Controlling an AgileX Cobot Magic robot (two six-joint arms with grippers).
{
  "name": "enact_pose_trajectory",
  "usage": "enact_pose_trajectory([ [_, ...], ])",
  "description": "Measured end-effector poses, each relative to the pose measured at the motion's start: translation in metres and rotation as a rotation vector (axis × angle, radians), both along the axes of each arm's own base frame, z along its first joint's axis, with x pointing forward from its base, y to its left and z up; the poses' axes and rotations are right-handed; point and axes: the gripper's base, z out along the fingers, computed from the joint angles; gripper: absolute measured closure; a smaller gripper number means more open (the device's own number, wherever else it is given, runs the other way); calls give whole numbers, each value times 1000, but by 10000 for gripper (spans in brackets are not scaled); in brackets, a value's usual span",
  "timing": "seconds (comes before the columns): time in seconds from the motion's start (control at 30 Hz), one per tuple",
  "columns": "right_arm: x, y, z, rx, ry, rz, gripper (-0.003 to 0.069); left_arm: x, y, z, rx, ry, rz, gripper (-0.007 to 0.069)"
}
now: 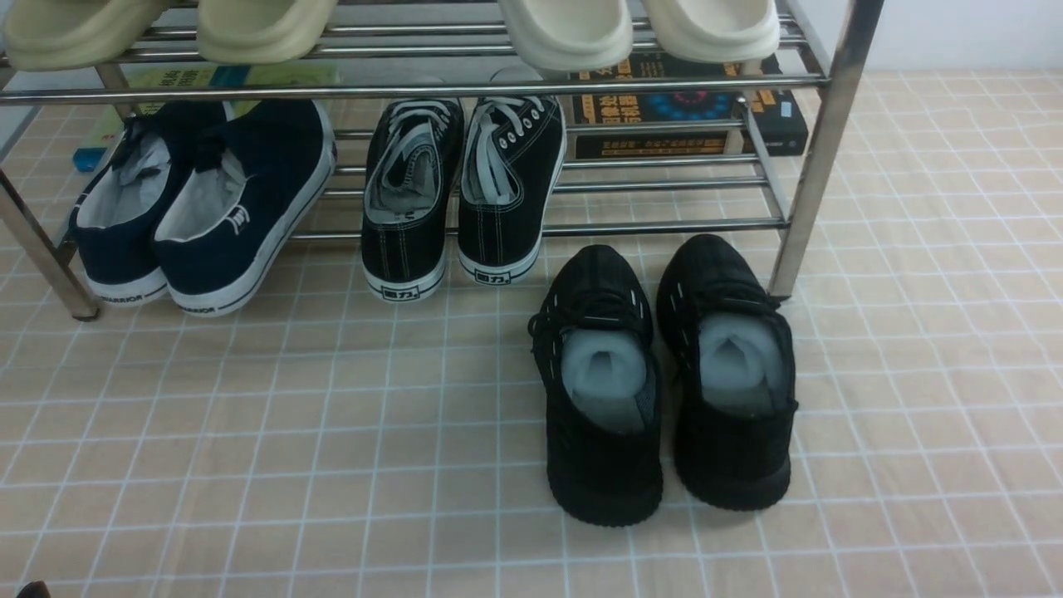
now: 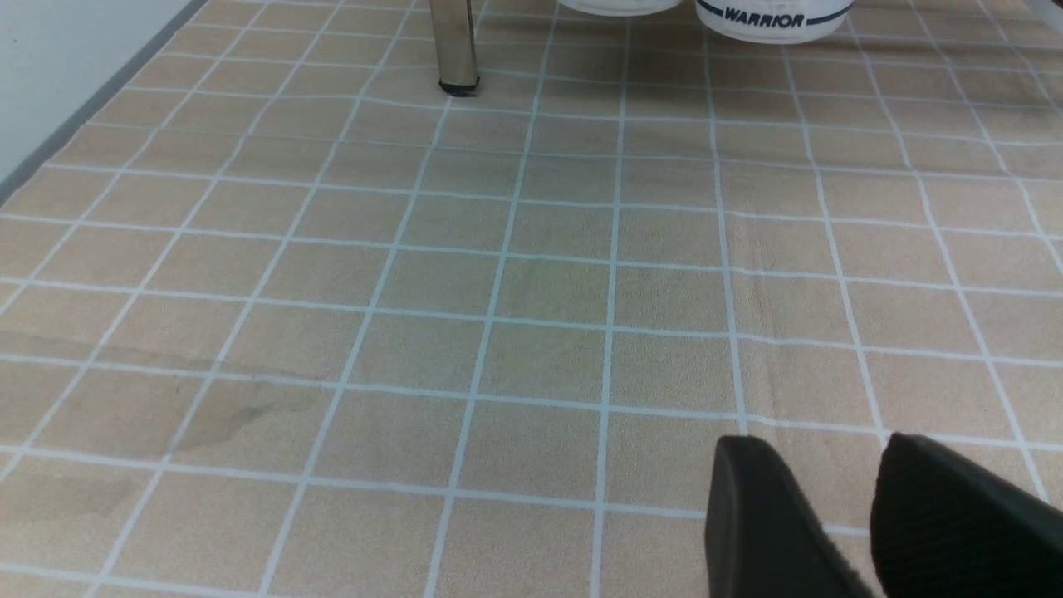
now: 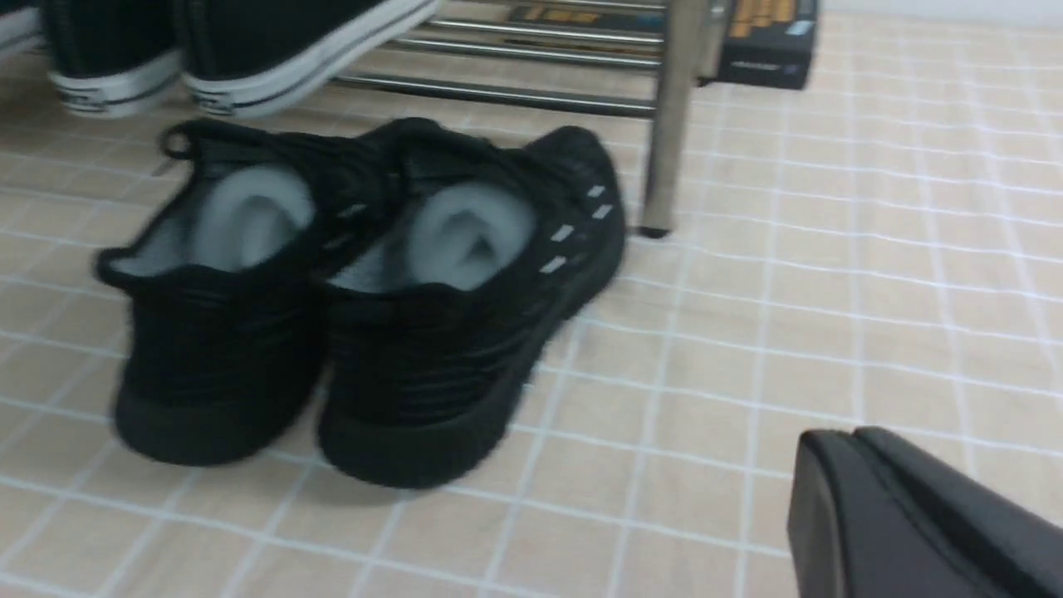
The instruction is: Take the shoes off the shelf from the light coffee tablecloth by hand.
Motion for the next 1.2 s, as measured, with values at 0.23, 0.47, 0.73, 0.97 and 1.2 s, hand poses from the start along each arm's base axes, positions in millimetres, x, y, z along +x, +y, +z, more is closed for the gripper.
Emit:
enact_pose_trajectory([
  [0.23,-7,-10,-37,-6,-24,-164,643,0,0,0,0,0,0,385],
  [0.47,-7,-13,-52,0,30,-221,636,0,0,0,0,0,0,385],
  [0.73,-8,-13,-53,-13,56,-222,628,0,0,0,0,0,0,385],
  [0.97,-8,-13,-53,-15,57,-222,621,0,0,0,0,0,0,385],
  [1.2,-8,-13,-53,-15,57,-222,612,0,0,0,0,0,0,385],
])
